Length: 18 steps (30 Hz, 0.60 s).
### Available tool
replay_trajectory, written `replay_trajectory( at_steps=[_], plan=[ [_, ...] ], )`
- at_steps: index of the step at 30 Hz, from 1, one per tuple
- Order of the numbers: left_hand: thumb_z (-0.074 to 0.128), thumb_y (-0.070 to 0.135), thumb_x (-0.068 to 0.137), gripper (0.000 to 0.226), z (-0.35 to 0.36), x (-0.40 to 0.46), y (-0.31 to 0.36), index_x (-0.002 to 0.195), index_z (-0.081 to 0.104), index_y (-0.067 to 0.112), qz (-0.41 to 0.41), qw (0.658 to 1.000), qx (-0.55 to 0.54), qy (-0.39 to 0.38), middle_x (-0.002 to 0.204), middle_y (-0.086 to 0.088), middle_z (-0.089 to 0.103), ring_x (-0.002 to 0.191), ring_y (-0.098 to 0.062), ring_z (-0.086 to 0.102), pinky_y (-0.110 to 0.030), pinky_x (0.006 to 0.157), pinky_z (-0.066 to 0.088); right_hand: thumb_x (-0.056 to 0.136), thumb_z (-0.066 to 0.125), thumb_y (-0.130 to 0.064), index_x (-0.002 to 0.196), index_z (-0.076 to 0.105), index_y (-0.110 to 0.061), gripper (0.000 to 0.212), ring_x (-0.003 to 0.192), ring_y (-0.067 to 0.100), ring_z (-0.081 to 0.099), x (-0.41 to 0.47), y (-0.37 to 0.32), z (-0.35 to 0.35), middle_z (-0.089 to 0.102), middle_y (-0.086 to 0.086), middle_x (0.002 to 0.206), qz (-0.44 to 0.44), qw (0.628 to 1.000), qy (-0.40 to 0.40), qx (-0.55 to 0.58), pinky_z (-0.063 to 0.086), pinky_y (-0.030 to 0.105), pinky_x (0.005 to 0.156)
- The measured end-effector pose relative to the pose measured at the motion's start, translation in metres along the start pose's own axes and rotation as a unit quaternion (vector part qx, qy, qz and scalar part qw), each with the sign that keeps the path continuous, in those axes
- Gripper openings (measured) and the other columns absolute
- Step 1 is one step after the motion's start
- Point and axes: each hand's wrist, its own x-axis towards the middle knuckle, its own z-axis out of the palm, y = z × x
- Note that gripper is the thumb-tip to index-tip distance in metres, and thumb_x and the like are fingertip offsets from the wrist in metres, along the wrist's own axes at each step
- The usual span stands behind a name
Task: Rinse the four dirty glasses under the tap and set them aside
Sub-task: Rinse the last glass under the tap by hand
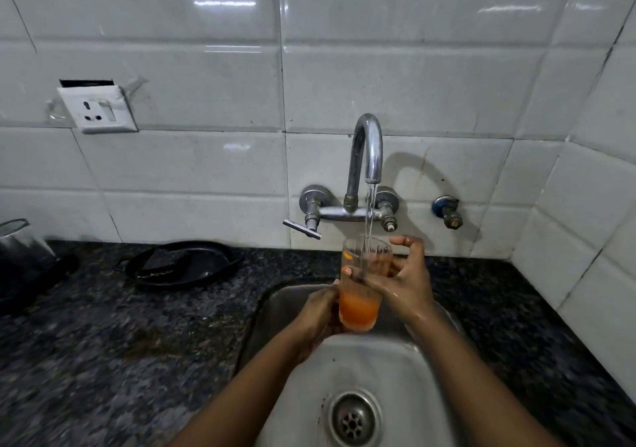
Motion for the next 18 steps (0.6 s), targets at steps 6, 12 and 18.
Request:
replay_trajectory(
  at_steps=[6,12,18],
  plan=[
    [0.039,0.039,0.097,0.034,0.000,-0.002,-0.008,0.110,0.060,0.016,0.002,0.999,0.028,-0.032,0.105,-0.011,0.068,0.096,-0.026,0.067,-0.031,0.076,0.055,0.056,0.087,-0.016,0.105,0.055,-0.022,0.058,0.097,0.015,0.061,0.004,0.021,0.008,0.065,-0.002,0.103,0.064,0.997,-0.053,0.000,0.046,0.022,0.072],
    [0.058,0.022,0.090,0.014,-0.008,0.005,0.020,0.078,0.065,0.021,0.223,0.940,0.136,0.218,0.083,-0.009,0.071,0.080,-0.023,0.067,-0.037,0.073,0.054,0.055,0.087,-0.013,0.109,0.054,-0.015,0.063,0.089,0.013,0.058,0.012,0.031,0.003,0.060,-0.003,0.100,0.024,0.976,-0.068,-0.208,0.045,0.012,0.065],
    [0.059,0.016,0.089,0.012,-0.001,0.009,0.025,0.098,0.065,0.011,0.165,0.943,0.242,0.158,0.092,-0.002,0.068,0.087,-0.014,0.063,-0.026,0.079,0.052,0.073,0.072,-0.035,0.122,0.040,-0.025,0.060,0.116,0.026,0.047,0.017,0.022,-0.008,0.049,0.004,0.127,-0.112,0.732,-0.163,-0.652,0.038,0.041,0.094]
  ],
)
